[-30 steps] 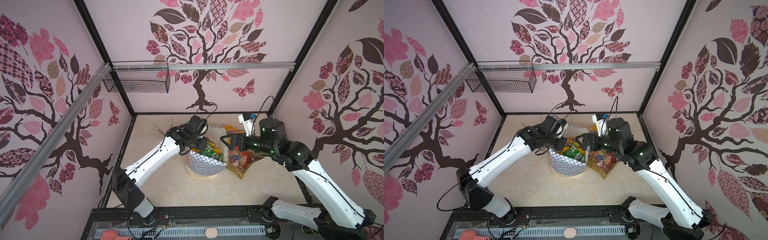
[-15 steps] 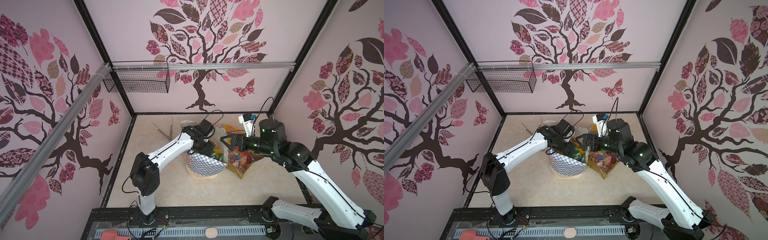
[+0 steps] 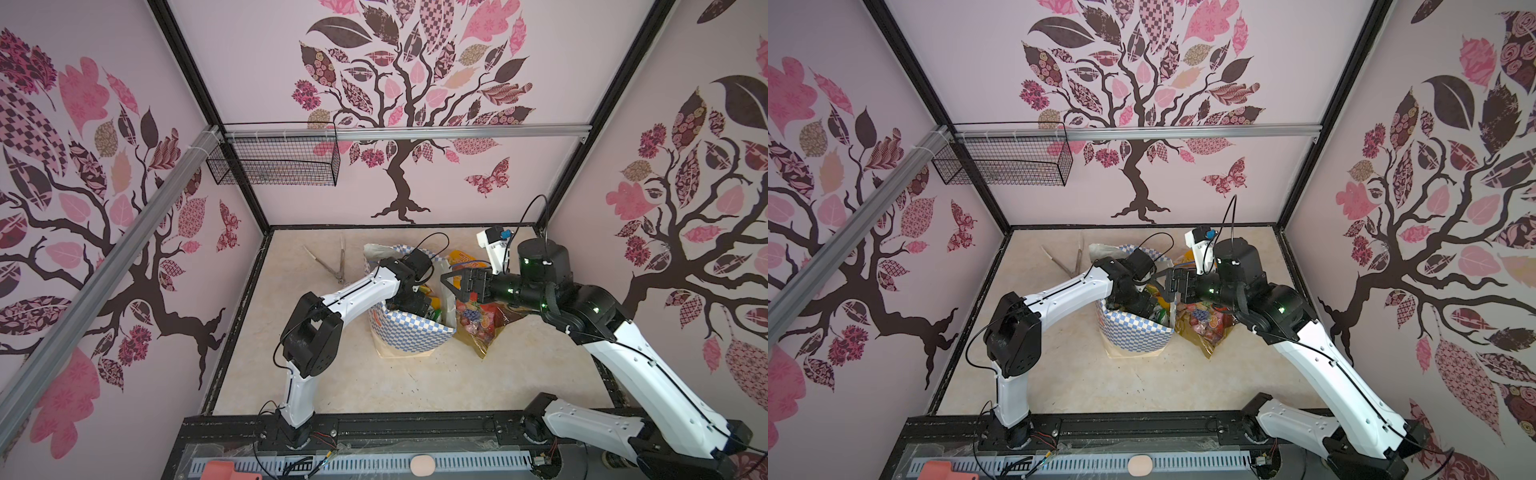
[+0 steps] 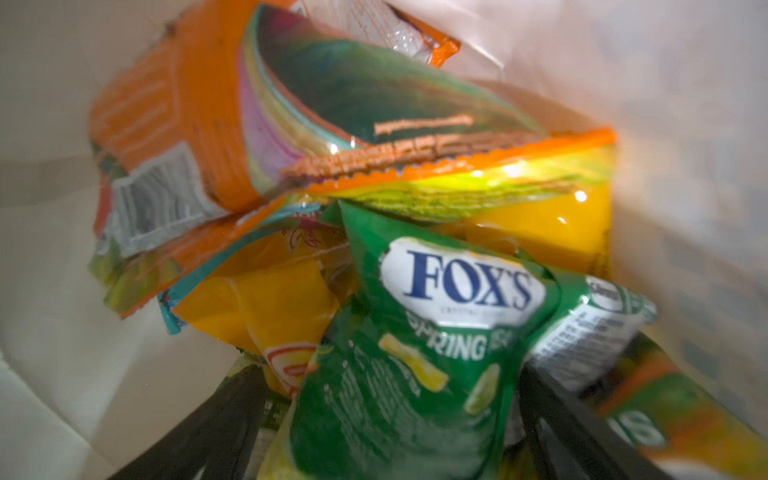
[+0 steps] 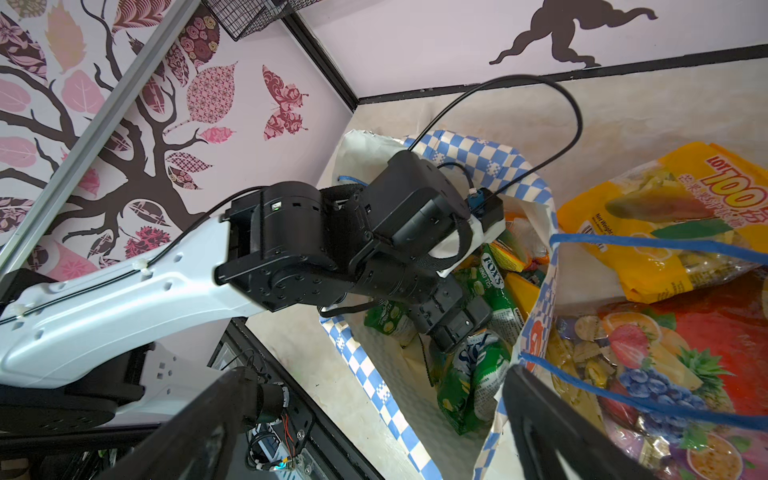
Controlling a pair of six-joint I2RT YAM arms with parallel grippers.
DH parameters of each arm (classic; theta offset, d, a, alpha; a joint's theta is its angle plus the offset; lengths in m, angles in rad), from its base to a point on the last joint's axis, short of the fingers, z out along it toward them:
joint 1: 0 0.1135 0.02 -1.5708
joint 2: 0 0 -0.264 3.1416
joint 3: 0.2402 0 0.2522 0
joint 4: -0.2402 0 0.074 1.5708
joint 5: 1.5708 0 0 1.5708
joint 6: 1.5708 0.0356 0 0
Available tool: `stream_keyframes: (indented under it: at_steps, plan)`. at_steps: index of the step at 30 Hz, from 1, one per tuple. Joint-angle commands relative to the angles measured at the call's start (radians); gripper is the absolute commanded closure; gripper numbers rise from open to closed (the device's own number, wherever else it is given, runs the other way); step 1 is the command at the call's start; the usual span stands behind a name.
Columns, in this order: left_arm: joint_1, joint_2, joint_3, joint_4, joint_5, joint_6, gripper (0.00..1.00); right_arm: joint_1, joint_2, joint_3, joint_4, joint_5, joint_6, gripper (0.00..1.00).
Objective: Take the snacks out of the paper bag
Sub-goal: 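Close the left gripper on the green FOX'S Spring Tea packets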
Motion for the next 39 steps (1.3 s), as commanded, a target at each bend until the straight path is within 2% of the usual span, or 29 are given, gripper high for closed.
stream_keyframes:
  at_steps: [1, 9, 14, 21, 27, 28, 39]
  plan:
    - [-0.001, 0.043, -0.028, -0.022, -0.053, 0.012, 0.03, 0.003, -0.019, -0.012, -0.015, 0.021, -0.002, 0.00]
    - [-0.001, 0.130, -0.069, -0.034, -0.058, -0.001, 0.08, 0.002, -0.022, -0.029, -0.009, 0.016, 0.003, 0.00]
    - [0.004, 0.132, -0.105, -0.001, -0.041, -0.013, 0.23, 0.002, -0.031, -0.033, -0.009, 0.020, 0.002, 0.00]
    - [0.005, 0.097, -0.106, 0.016, -0.035, -0.008, 0.60, 0.003, -0.038, -0.043, -0.002, 0.015, 0.010, 0.00]
    - [0.005, 0.044, -0.107, 0.023, -0.035, -0.008, 0.97, 0.003, -0.044, -0.052, -0.003, 0.023, 0.008, 0.00]
    - [0.005, 0.031, -0.106, 0.026, -0.035, -0.008, 1.00, 0.003, -0.045, -0.056, -0.004, 0.027, 0.008, 0.00]
    - [0.004, -0.137, -0.078, 0.046, -0.048, 0.023, 1.00, 0.004, -0.065, -0.090, -0.025, 0.098, 0.003, 0.00]
